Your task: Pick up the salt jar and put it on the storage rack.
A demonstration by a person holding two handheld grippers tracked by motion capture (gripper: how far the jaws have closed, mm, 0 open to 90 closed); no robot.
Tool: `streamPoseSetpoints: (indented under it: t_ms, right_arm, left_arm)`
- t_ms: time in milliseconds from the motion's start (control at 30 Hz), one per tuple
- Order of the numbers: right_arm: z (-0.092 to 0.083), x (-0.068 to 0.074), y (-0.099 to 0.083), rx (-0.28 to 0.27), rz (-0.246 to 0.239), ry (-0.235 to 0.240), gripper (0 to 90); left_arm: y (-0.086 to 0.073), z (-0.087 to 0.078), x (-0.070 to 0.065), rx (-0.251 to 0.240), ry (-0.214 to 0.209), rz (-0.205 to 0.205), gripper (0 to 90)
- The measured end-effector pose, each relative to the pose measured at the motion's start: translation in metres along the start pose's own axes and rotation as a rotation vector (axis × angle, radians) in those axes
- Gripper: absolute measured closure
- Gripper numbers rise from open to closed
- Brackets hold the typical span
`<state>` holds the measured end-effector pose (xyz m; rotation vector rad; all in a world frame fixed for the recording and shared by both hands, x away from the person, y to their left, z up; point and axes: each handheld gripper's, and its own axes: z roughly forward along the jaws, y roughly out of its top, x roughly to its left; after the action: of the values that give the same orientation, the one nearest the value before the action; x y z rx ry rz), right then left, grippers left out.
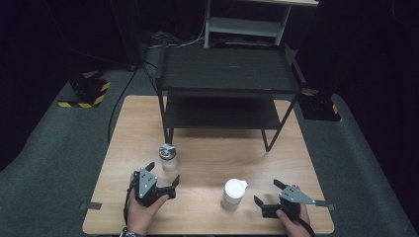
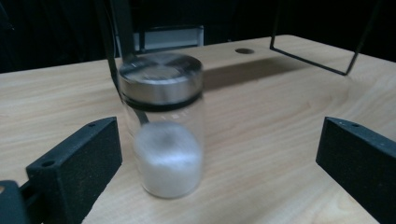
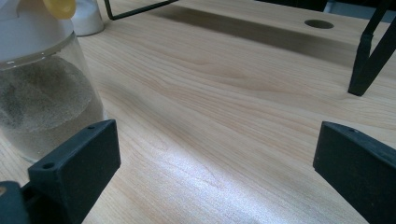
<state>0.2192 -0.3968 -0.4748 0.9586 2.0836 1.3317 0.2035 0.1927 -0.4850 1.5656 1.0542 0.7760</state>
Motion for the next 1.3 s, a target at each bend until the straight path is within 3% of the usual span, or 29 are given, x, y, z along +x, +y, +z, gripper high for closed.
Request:
streamPoseSetpoints:
  t_ms: [167,633,967,1000,1233,1300]
  right_arm:
    - [0.0,0.0,0.0,-0.001,0.003,-0.002,0.2]
    - [-0.001,0.001,-0.002,-0.008,0.001,-0.007,0.3]
    - [-0.001,-0.001,-0.002,-0.008,0.007,0.0,0.2]
    - [-0.001,-0.001,-0.002,-0.008,0.008,0.002,0.2]
    - [-0.001,-0.002,-0.002,-0.011,0.01,0.004,0.2]
    - [-0.001,-0.002,-0.002,-0.012,0.012,0.004,0.2]
  left_arm:
    - [0.003,0.012,0.007,0.02,0.02,-0.001,0.4]
    - [0.006,0.032,0.006,0.01,0.054,-0.005,2.1]
    - [0.012,0.049,0.014,-0.002,0.054,-0.005,16.3]
    - [0.012,0.05,0.013,-0.007,0.056,-0.003,21.4]
    - [0.013,0.055,0.008,-0.001,0.063,0.01,28.5]
    - [0.01,0.056,0.006,-0.007,0.077,0.017,34.0]
